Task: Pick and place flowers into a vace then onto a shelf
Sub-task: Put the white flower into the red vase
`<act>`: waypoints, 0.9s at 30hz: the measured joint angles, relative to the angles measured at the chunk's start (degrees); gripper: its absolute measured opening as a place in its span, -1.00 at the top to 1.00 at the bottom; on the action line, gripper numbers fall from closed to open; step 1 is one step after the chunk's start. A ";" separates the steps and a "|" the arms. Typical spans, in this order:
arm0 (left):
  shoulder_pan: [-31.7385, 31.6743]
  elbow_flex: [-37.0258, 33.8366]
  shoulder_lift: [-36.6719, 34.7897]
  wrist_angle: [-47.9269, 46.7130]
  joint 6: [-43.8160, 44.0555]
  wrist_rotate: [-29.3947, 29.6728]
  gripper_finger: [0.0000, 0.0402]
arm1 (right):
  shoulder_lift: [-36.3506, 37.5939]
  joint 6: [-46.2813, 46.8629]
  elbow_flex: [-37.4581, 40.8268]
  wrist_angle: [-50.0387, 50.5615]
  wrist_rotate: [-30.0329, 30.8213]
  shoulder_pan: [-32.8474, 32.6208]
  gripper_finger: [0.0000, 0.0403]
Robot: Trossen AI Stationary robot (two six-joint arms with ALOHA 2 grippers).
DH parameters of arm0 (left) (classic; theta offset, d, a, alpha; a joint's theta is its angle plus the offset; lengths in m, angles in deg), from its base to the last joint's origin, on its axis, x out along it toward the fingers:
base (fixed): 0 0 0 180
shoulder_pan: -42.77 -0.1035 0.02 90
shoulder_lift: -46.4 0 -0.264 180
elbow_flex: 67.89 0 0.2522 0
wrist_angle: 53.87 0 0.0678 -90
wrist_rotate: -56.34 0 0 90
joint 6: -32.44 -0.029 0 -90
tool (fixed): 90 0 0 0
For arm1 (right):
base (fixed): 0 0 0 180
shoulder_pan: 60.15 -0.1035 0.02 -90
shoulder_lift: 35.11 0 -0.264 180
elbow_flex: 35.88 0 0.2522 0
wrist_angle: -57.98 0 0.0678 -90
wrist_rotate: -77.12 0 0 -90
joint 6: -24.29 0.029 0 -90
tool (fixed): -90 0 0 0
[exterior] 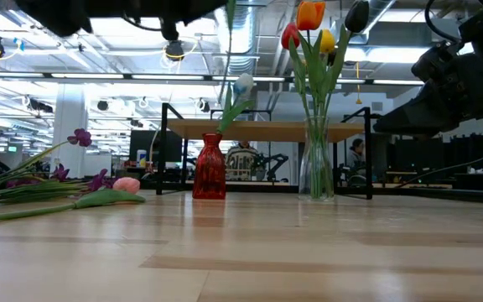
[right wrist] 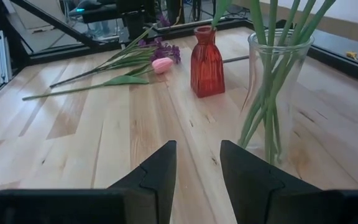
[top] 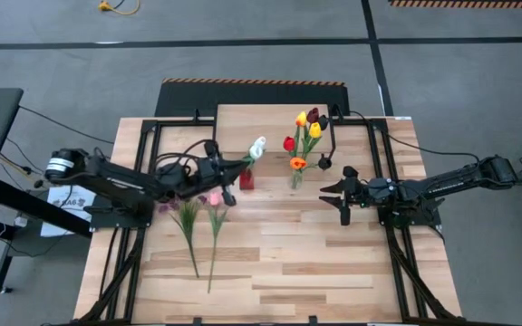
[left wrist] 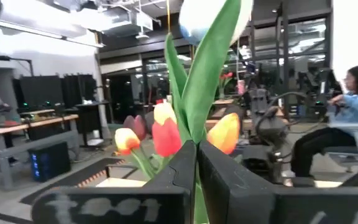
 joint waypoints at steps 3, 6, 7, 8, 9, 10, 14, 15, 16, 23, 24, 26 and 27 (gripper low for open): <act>-1.75 0.00 2.81 2.13 -0.22 -0.27 1.00 | 0.00 0.00 0.00 -0.01 0.00 0.00 0.42; -3.33 0.00 4.59 2.15 -0.19 -0.24 1.00 | 0.01 0.00 0.00 0.15 0.00 0.00 0.42; -3.77 0.00 4.92 2.09 -0.19 -0.24 1.00 | -0.01 0.00 0.00 0.19 -0.02 -0.02 0.42; -4.14 0.00 5.11 2.15 -0.19 -0.29 1.00 | 0.01 0.02 0.00 0.17 -0.02 -0.06 0.42; -4.44 0.00 5.11 2.21 -0.24 -0.28 1.00 | 0.01 0.07 0.00 0.21 -0.02 -0.10 0.42; -4.64 0.00 5.11 2.43 -0.41 -0.29 1.00 | 0.01 0.33 0.00 0.31 -0.04 -0.11 0.42; -5.32 0.00 5.05 2.40 -1.23 -0.50 1.00 | 0.01 1.03 0.00 1.42 -0.04 -0.11 0.42; -5.56 0.00 5.02 2.39 -1.25 -0.47 1.00 | 0.00 1.05 0.00 1.48 -0.04 -0.11 0.42; -5.77 -0.06 5.02 2.39 -1.26 -0.47 1.00 | 0.01 1.05 0.00 1.49 -0.04 -0.11 0.42; -7.93 -8.85 4.07 15.95 1.02 -1.47 1.00 | 0.01 2.56 0.00 2.07 -0.07 -0.11 0.42; -8.42 -11.20 4.06 20.03 1.86 -1.74 1.00 | -0.01 2.57 0.00 2.32 -0.07 -0.11 0.42; -9.36 -14.98 4.12 27.24 3.54 -2.76 1.00 | 0.00 2.58 0.00 2.73 -0.07 -0.11 0.42; -9.74 -16.21 4.07 29.69 4.32 -3.43 1.00 | -0.01 2.58 0.00 2.88 -0.05 -0.11 0.42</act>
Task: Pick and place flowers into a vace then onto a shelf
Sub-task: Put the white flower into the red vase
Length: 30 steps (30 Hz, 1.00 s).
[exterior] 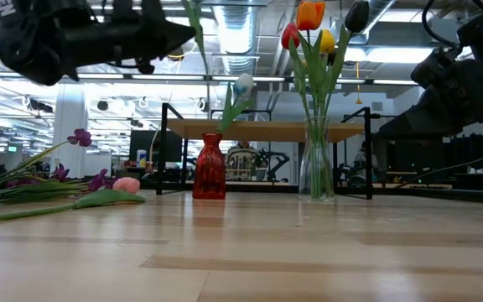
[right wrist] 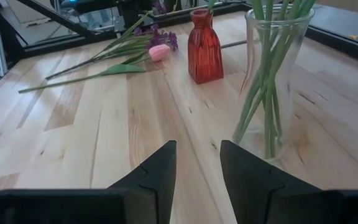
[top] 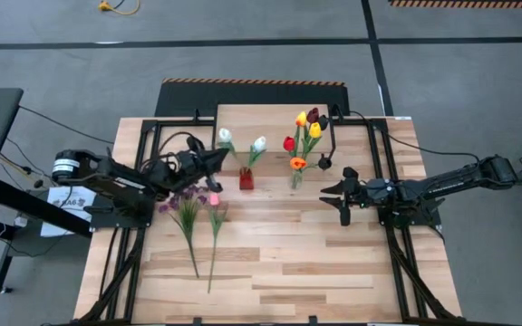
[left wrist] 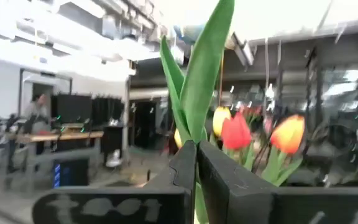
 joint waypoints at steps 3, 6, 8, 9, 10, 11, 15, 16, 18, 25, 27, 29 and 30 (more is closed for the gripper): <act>-0.57 -1.50 -0.92 -0.87 1.20 -1.20 1.00 | 0.02 -0.02 0.00 -0.12 0.01 0.01 0.42; -0.57 -0.92 -1.33 -0.32 1.05 -1.42 1.00 | 0.00 -0.20 0.00 -0.35 0.52 0.37 0.42; -0.57 -0.78 -1.19 -0.95 0.43 -1.40 1.00 | 0.02 -0.83 0.00 -0.98 1.26 0.72 0.42; -0.57 -0.53 -1.25 -0.71 0.23 -1.35 1.00 | 0.02 -0.92 0.00 -0.99 1.43 0.93 0.42; -0.70 -0.34 -1.29 -0.61 0.17 -1.36 1.00 | 0.00 -0.94 0.00 -0.97 1.43 1.00 0.42; -0.89 -0.31 -1.28 -0.74 0.11 -1.44 1.00 | 0.02 -0.94 0.00 -1.00 1.45 1.17 0.42; -1.41 -0.33 -1.25 -1.02 0.12 -1.32 1.00 | 0.01 -0.97 0.00 -0.98 1.45 1.31 0.42; -1.57 -0.33 -1.25 -1.18 0.12 -1.32 1.00 | 0.01 -0.99 0.00 -0.98 1.45 1.31 0.42; -2.03 -0.33 -1.25 -1.62 0.17 -1.36 1.00 | 0.02 -1.06 0.00 -0.98 1.45 1.31 0.42; -3.71 -0.33 -0.83 -2.65 1.99 -1.29 1.00 | 0.02 -1.42 0.00 -0.98 1.45 1.31 0.42; -4.04 -0.33 -0.83 -2.66 2.42 -1.36 1.00 | 0.02 -1.53 0.00 -0.98 1.46 1.31 0.42; -4.27 -0.33 -0.83 -3.04 3.02 -1.37 1.00 | 0.02 -1.55 0.00 -0.98 1.48 1.31 0.42; -4.28 -0.33 -0.83 -3.14 3.25 -1.36 1.00 | 0.01 -1.55 0.00 -0.98 1.50 1.31 0.42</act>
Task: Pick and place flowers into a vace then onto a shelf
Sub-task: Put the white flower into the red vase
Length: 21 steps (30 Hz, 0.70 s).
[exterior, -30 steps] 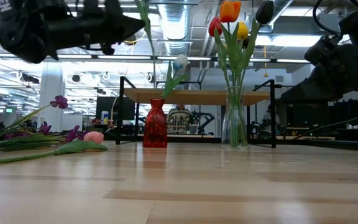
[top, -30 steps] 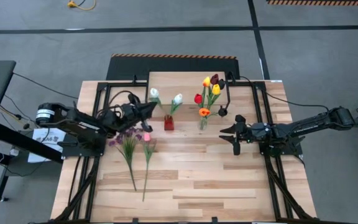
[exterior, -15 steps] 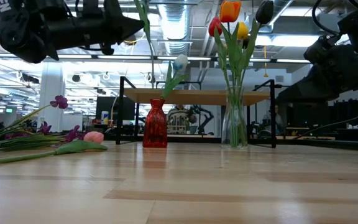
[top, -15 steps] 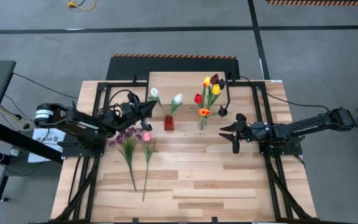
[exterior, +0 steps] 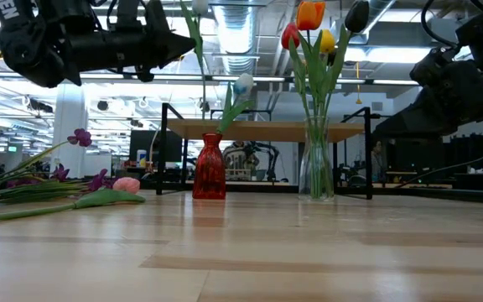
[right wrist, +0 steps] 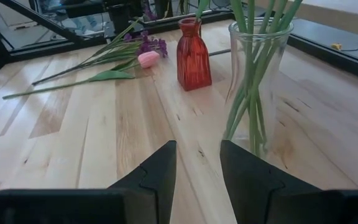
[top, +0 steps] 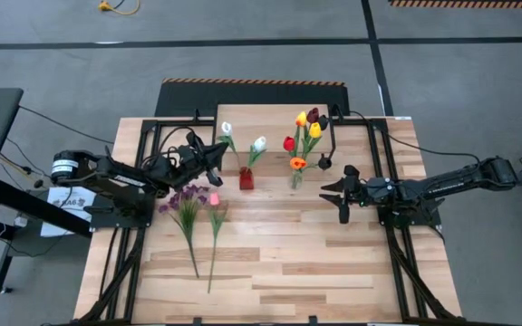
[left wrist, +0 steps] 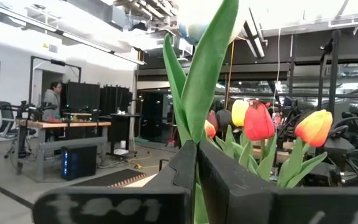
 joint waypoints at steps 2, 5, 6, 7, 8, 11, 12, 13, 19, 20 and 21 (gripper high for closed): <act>-0.01 0.00 0.00 0.12 0.18 -0.07 1.00 | 0.01 0.00 0.00 0.00 0.00 0.00 0.42; -0.01 0.00 0.00 0.09 0.89 -0.95 1.00 | 0.00 0.00 0.00 0.00 0.02 0.00 0.42; -0.01 0.00 0.00 0.09 1.11 -1.03 1.00 | 0.00 0.00 0.00 0.01 0.02 0.00 0.42; 0.01 0.00 0.00 0.05 1.29 -1.05 1.00 | 0.00 0.00 0.00 0.00 0.02 0.00 0.42; 0.01 0.00 0.00 0.02 1.49 -1.05 1.00 | 0.00 -0.01 0.00 0.00 0.02 0.00 0.42; 0.01 0.00 0.00 0.02 1.58 -1.03 1.00 | 0.01 -0.02 0.00 0.00 0.02 0.00 0.42; 0.01 0.00 0.00 0.02 1.59 -1.03 1.00 | -0.01 -0.02 0.00 0.00 0.02 0.00 0.42; 0.01 0.00 0.00 0.02 1.60 -1.03 1.00 | 0.01 -0.03 0.00 0.00 0.02 0.00 0.42; 0.01 1.18 0.00 -1.51 1.72 -1.03 1.00 | 0.01 -0.15 0.00 0.00 0.04 0.00 0.42; 0.01 1.74 0.00 -2.69 1.73 -1.03 1.00 | -0.01 -0.15 0.00 0.00 0.04 0.00 0.42; 0.01 2.41 0.00 -4.31 1.73 -1.03 1.00 | -0.01 -0.15 0.00 0.00 0.04 0.00 0.42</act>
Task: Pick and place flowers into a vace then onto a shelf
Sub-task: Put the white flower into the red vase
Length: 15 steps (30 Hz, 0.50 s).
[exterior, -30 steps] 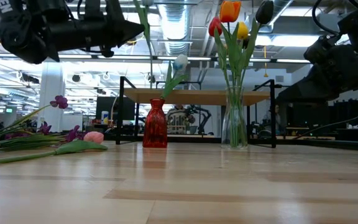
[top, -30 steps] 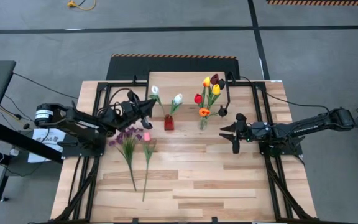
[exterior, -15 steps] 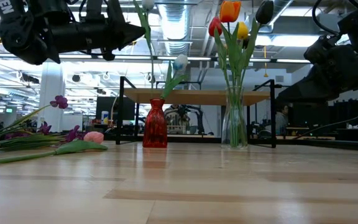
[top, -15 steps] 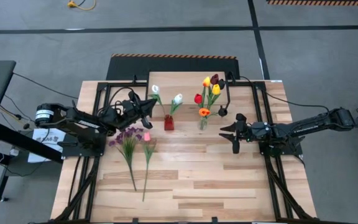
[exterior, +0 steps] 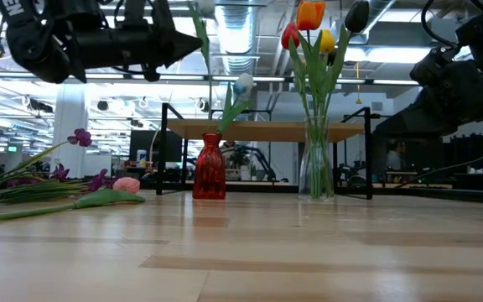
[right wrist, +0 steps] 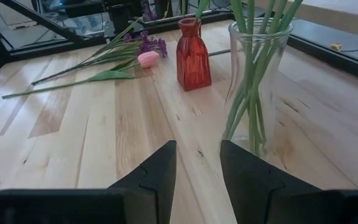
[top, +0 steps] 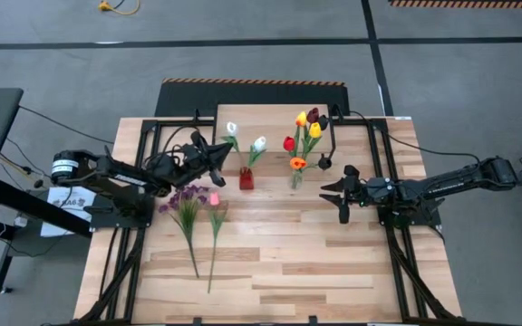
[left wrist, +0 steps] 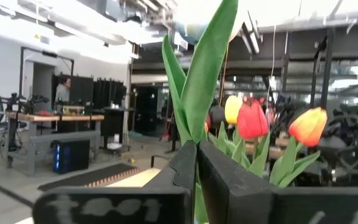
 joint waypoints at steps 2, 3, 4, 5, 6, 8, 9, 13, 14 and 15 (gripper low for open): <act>0.00 1.16 0.00 -2.65 0.00 0.00 1.00 | 0.02 0.00 0.00 0.00 0.00 0.00 0.42; 0.00 1.60 0.02 -3.15 -0.12 -0.02 1.00 | 0.01 0.00 0.00 -0.01 0.00 0.00 0.42; 0.00 1.77 0.02 -3.14 -0.24 -0.02 1.00 | 0.02 0.00 0.00 0.00 0.00 0.00 0.42; 0.00 1.79 0.02 -2.94 -0.28 0.00 1.00 | 0.02 0.04 0.00 -0.02 0.00 0.00 0.42; -0.01 1.79 0.02 -2.70 -0.39 0.00 1.00 | 0.01 0.04 0.00 -0.01 0.00 0.00 0.42; -0.30 1.79 0.02 -2.05 -0.44 -0.02 1.00 | 0.02 0.08 0.00 -0.01 0.00 0.00 0.42; -0.56 1.79 0.02 -2.08 -0.42 -0.03 1.00 | 0.02 0.11 0.00 0.01 0.00 0.00 0.42; -1.68 1.79 0.02 -4.48 0.29 -0.03 1.00 | 0.02 0.13 0.00 0.97 0.00 0.00 0.42; -1.98 1.79 0.02 -5.20 0.67 -0.08 1.00 | 0.02 0.13 0.00 0.99 0.00 0.00 0.42; -2.15 1.79 0.02 -5.68 1.05 -0.20 1.00 | 0.02 0.15 0.00 0.98 0.00 0.00 0.42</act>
